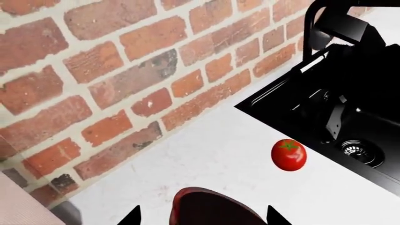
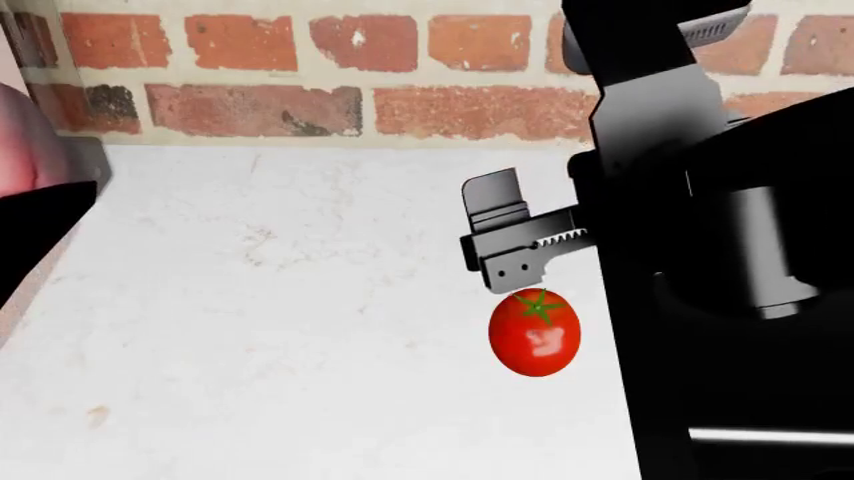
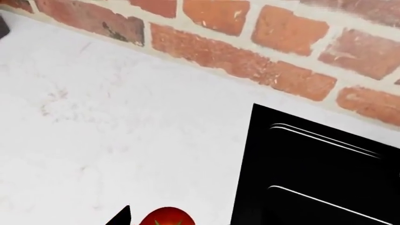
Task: Place the avocado, onion, tomato and bell pepper on the cutting board.
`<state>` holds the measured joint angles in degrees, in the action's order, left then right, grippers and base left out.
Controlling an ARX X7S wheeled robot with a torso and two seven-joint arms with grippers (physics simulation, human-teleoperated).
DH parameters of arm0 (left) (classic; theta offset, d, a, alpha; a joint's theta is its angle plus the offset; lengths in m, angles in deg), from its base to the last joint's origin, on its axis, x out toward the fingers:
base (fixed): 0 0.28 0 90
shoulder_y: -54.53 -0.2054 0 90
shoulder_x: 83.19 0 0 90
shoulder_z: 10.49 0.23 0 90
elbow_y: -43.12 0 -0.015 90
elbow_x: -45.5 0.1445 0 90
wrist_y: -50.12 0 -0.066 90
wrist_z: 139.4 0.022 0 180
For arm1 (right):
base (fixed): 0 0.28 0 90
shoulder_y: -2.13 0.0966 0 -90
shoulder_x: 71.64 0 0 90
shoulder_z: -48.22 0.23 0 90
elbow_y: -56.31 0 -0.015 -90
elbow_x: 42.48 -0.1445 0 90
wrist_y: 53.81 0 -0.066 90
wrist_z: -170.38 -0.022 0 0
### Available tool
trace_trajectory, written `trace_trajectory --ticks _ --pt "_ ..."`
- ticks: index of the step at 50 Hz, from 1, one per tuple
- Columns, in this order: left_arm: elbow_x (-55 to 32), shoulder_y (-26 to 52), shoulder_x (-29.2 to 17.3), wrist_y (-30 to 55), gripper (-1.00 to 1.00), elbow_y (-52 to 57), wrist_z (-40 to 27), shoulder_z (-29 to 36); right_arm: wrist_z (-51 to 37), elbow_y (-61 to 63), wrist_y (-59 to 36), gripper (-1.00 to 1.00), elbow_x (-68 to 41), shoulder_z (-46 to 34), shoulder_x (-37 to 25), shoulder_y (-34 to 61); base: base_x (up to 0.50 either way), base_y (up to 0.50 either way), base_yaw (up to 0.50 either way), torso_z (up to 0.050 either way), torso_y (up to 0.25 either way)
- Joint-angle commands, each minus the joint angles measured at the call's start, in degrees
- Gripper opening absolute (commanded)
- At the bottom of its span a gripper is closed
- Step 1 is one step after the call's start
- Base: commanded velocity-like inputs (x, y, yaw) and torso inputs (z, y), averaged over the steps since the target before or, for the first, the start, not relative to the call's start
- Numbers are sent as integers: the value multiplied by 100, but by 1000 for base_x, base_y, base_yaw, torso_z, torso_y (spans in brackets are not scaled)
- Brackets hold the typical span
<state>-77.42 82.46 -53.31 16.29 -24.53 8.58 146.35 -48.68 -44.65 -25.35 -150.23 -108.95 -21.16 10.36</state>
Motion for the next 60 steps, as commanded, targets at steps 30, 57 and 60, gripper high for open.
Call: trace_trajectory --ticks 30,57,60 --pt "26 24 117 59 -100 -155 7 -302 510 -34 565 100 502 -89 315 -929 0 0 0 0 0" --pt "52 -50 129 57 -100 -157 12 -364 744 -131 750 100 675 -210 386 -1324 0 0 0 0 0" --pt "39 -27 144 73 -100 -179 8 -374 758 -141 754 100 693 -224 403 -1338 0 0 0 0 3"
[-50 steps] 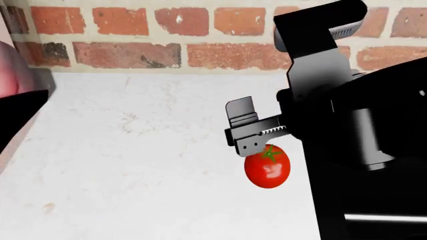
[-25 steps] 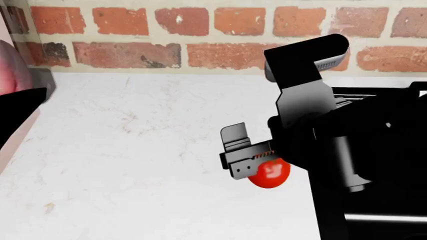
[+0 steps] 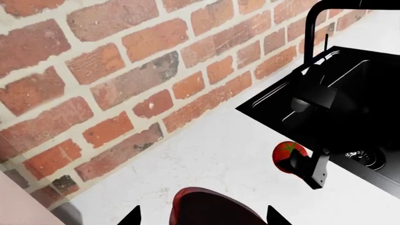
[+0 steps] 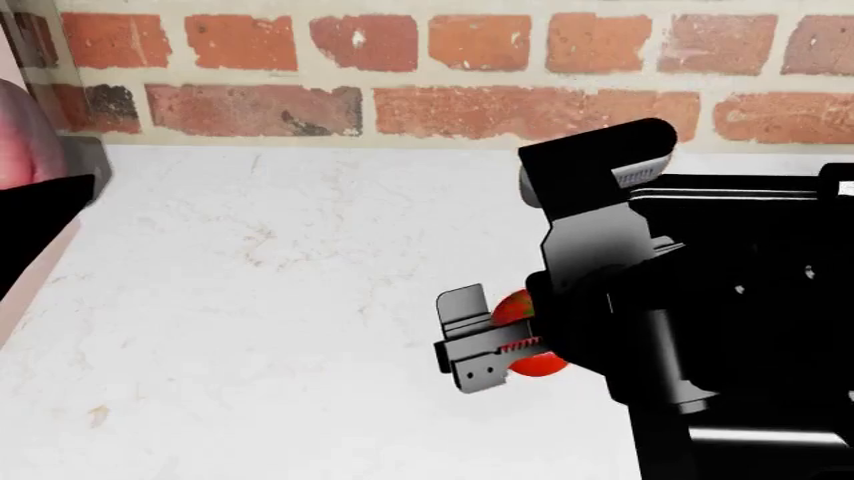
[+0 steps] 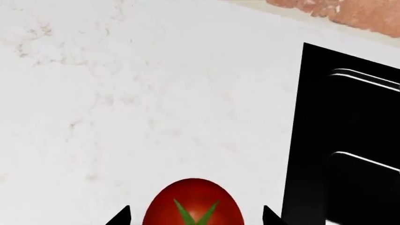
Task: Place the avocado, onion, tomato and bell pepper on the cutting board.
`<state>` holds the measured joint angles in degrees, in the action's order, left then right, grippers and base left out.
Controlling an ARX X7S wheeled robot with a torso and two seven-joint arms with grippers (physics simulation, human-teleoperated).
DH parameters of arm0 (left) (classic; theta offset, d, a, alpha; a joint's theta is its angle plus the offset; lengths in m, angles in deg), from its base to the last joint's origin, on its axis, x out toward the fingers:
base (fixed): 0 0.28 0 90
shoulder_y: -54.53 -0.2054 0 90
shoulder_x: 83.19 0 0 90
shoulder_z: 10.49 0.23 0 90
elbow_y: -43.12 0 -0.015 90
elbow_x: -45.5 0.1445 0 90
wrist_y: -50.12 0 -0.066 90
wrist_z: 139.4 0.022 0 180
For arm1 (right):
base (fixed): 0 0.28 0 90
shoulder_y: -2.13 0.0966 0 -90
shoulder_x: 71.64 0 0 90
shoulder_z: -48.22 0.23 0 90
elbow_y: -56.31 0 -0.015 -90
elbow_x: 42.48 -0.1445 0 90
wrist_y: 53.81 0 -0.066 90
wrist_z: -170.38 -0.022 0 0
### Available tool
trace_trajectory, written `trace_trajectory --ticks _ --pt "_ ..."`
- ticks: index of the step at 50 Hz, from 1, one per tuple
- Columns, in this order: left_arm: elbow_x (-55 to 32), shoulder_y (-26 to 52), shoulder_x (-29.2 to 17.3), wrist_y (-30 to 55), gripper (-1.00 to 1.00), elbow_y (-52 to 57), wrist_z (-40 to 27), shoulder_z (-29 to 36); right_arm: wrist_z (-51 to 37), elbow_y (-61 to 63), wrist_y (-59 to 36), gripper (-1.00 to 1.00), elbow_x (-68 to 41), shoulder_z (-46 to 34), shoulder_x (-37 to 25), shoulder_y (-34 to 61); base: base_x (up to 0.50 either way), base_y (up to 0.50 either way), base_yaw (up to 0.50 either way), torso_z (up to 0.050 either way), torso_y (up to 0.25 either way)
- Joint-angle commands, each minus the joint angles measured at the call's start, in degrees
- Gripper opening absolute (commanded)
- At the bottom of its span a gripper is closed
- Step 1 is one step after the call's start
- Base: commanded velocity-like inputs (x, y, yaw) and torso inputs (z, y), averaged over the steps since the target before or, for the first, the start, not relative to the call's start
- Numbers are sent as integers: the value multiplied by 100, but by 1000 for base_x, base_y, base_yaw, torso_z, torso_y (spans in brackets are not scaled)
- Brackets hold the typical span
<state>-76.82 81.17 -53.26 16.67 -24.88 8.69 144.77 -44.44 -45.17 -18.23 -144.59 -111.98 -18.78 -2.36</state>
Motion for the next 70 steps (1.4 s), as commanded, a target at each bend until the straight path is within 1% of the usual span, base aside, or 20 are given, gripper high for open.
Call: trace_trajectory --ticks 1,15,23,24,29,31,36,38,42,47,53,57,60,62,63,66,67,70 --pt "-24 101 140 33 -100 -138 -1 -223 356 -111 49 100 155 63 184 -83 0 0 0 0 0" --pt "17 29 135 33 -100 -122 18 -243 488 -252 126 100 302 -29 254 -242 0 0 0 0 0" --pt "-176 318 180 169 -100 -262 -52 -323 296 -48 39 100 114 26 191 -172 0 0 0 0 0" --pt "-144 249 164 121 -100 -224 -46 -321 305 40 69 -100 138 40 163 -184 0 0 0 0 0" --pt "-44 127 165 88 -100 -192 4 -312 152 448 72 -100 17 133 -35 -163 0 0 0 0 0" --pt "31 91 213 79 -100 -292 41 -296 -52 647 -74 -100 -68 119 -134 -47 0 0 0 0 0" --pt "88 -117 130 -50 -100 -160 88 -299 -590 1301 -133 -100 -492 285 -593 78 0 0 0 0 0" --pt "214 -376 61 -205 -100 -100 165 -270 -789 1622 -78 -100 -663 369 -774 72 0 0 0 0 0" --pt "337 -384 92 -198 -100 -268 223 -271 -1269 2253 -41 -100 -1049 553 -1178 236 0 0 -1 0 3" --pt "578 -563 40 -333 -100 -68 271 -295 -1969 3330 270 -100 -1674 918 -1677 469 0 0 0 0 0" --pt "502 -523 72 -348 -100 -24 182 -319 -2527 4227 540 -100 -2258 1263 -2017 844 0 0 0 0 0" --pt "582 -672 -113 -451 -100 -2 311 -360 -3252 4953 809 -100 -2948 1530 -2324 1357 0 0 0 0 0" --pt "622 -542 -116 -333 -100 -303 418 -386 -3753 5430 1046 -100 -3609 1750 -2555 1824 0 0 0 0 0" --pt "643 -720 -164 -469 -100 -126 416 -374 -3932 5638 1178 -100 -3866 1847 -2596 2014 0 0 0 0 0" --pt "634 -716 -162 -471 -100 -104 399 -379 -3984 5658 1199 -100 -3948 1859 -2609 2067 0 0 0 0 0" --pt "498 -598 -156 -453 -100 -79 353 -441 -4411 5685 1157 -100 -4442 1983 -2663 2670 0 0 0 0 0" --pt "464 -633 -196 -504 -100 25 340 -461 -4617 5750 1094 -100 -4639 1955 -2609 2889 0 0 0 0 0" --pt "401 -648 -223 -531 -100 120 307 -479 -4971 5946 1304 -100 -5009 1991 -2504 3259 0 0 0 0 3"
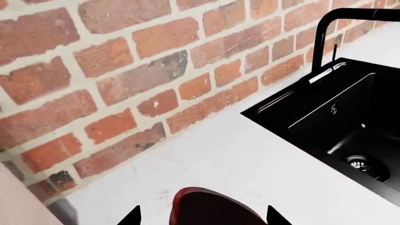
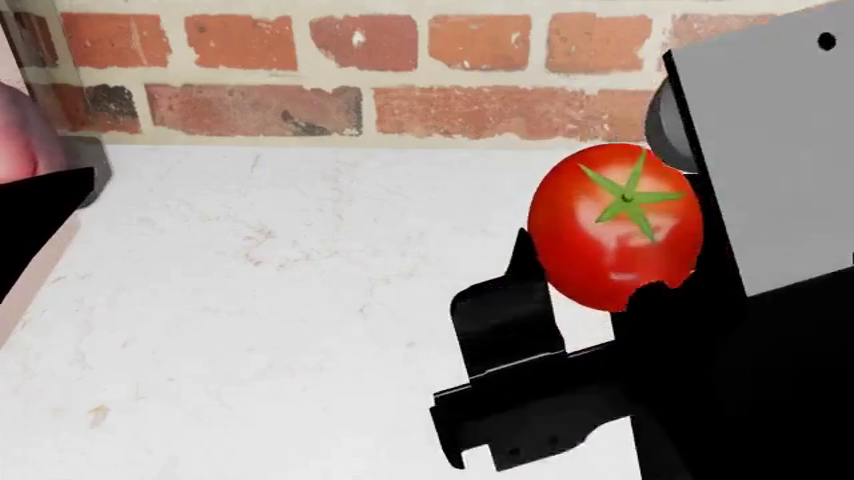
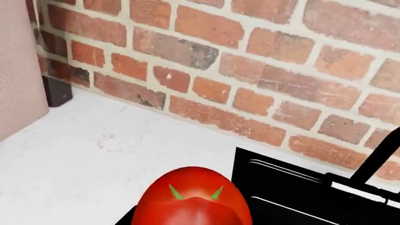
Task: Place the avocado, onion, tomato and bell pepper on the cutting board.
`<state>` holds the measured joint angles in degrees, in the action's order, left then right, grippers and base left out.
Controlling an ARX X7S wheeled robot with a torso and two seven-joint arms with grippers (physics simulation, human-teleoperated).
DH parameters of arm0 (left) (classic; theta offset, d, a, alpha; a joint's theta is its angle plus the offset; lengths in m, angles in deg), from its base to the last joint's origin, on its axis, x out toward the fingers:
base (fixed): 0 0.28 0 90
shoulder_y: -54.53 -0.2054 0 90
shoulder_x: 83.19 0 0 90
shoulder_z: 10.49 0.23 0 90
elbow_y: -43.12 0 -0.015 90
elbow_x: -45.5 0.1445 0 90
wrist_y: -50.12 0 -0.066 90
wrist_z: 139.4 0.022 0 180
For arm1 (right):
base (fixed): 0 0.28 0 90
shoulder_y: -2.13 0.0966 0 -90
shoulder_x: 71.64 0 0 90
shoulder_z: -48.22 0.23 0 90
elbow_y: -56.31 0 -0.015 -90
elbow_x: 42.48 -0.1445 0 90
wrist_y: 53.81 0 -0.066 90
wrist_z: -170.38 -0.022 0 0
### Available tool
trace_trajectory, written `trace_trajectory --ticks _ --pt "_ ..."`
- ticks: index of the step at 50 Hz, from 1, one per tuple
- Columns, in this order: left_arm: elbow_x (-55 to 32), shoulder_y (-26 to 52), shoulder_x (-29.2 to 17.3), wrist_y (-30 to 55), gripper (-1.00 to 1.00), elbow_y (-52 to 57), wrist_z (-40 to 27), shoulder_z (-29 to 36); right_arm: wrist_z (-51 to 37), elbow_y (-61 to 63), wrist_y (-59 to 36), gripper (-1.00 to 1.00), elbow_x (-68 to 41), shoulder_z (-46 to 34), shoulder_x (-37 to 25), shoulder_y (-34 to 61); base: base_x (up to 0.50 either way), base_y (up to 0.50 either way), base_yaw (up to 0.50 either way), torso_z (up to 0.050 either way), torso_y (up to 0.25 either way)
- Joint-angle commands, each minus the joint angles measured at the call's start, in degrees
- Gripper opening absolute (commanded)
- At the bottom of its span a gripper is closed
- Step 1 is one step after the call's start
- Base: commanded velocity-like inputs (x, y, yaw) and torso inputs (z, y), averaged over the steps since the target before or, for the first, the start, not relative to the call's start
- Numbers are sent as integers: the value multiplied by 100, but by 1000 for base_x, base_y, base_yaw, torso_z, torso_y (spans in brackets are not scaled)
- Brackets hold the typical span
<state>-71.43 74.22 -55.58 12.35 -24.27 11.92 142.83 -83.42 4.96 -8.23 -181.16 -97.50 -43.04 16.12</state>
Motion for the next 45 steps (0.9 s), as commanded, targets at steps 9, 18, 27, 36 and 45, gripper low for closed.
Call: trace_trajectory --ticks 9,18,27,36,45 --pt "-421 203 -131 -46 -100 218 -163 -378 -1522 1220 661 -100 -1983 437 67 2317 0 0 0 0 0" --pt "-674 291 -303 -21 -100 471 -208 -485 -1431 1340 851 -100 -1962 233 -112 2571 -142 -1 0 0 1" --pt "-872 318 -391 -75 -100 689 -318 -551 -1366 1650 1084 -100 -1945 237 -318 2495 -483 -2 0 0 0" --pt "-766 246 -273 -97 -100 589 -265 -540 -1139 1651 1104 -100 -1560 179 -366 2193 -500 -3 0 0 0" --pt "-823 283 -284 -83 -100 603 -308 -578 -1089 1660 1141 -100 -1452 222 -357 2161 -431 -2 0 0 0"
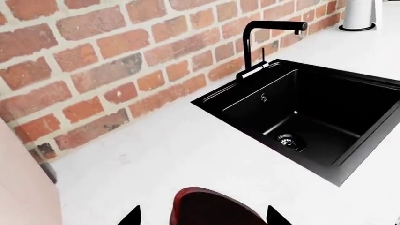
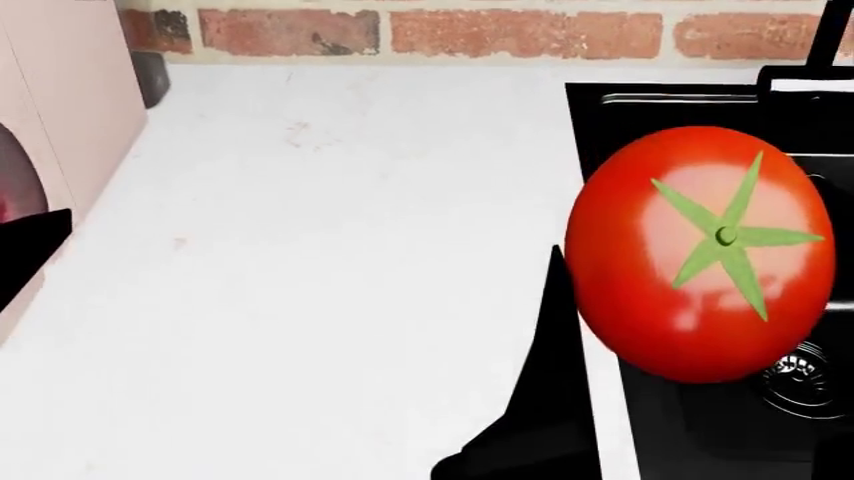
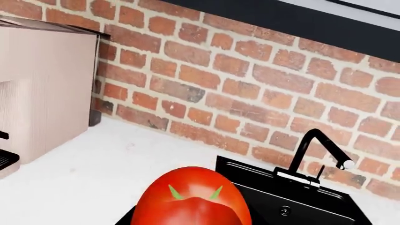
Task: Place the avocado, onion, tomato and bell pepper on the cutting board.
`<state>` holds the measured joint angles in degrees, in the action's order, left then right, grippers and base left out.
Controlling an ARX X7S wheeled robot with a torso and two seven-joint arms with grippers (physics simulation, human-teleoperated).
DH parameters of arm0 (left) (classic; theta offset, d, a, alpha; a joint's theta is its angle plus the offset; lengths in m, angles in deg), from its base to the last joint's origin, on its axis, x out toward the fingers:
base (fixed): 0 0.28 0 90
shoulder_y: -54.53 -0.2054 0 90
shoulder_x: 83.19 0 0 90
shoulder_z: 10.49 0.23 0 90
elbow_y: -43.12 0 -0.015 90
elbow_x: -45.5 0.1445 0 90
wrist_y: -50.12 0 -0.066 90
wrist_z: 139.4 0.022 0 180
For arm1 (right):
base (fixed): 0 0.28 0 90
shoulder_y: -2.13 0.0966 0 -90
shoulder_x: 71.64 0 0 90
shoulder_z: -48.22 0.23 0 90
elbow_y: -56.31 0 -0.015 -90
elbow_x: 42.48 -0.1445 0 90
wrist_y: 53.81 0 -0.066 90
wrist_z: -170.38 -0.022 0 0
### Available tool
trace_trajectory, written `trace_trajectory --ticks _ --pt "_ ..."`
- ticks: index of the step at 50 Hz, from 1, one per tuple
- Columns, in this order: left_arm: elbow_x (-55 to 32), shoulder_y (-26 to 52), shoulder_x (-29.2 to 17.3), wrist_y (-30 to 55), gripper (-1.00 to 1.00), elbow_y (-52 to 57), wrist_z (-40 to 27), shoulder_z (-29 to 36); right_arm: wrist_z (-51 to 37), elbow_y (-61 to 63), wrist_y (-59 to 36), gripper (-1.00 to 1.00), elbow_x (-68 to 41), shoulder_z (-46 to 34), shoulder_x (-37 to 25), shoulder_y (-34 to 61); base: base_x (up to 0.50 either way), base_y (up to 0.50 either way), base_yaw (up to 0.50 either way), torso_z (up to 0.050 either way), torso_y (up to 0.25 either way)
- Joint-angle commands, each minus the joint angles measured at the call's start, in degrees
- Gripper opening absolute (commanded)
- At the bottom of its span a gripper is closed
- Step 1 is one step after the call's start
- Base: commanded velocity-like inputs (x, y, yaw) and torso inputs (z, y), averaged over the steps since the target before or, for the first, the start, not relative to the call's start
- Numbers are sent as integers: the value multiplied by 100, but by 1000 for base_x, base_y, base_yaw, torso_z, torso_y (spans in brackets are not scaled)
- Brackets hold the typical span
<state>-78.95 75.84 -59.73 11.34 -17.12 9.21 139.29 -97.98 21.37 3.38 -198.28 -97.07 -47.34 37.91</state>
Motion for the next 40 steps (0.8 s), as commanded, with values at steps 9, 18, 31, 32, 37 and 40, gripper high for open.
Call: trace_trajectory --ticks 9,18,31,32,37,40 --pt "-79 91 115 5 -100 -77 -51 -247 373 108 157 -100 378 137 238 -142 0 -28 0 0 0" --pt "-36 68 166 14 -100 -145 6 -264 464 88 159 -100 473 168 133 -238 2 -332 0 0 0" --pt "-87 107 140 59 -100 -139 -46 -303 507 164 173 -100 551 205 24 -354 2 -471 0 0 0" --pt "-92 105 140 57 -100 -143 -48 -305 496 158 170 -100 541 208 32 -341 2 -473 0 0 0" --pt "-88 78 96 46 -100 -126 -23 -330 529 196 176 -100 570 225 -40 -401 2 -476 0 0 0" --pt "-109 70 78 40 -100 -94 -32 -340 525 221 197 -100 557 237 -60 -414 2 -474 0 0 0"
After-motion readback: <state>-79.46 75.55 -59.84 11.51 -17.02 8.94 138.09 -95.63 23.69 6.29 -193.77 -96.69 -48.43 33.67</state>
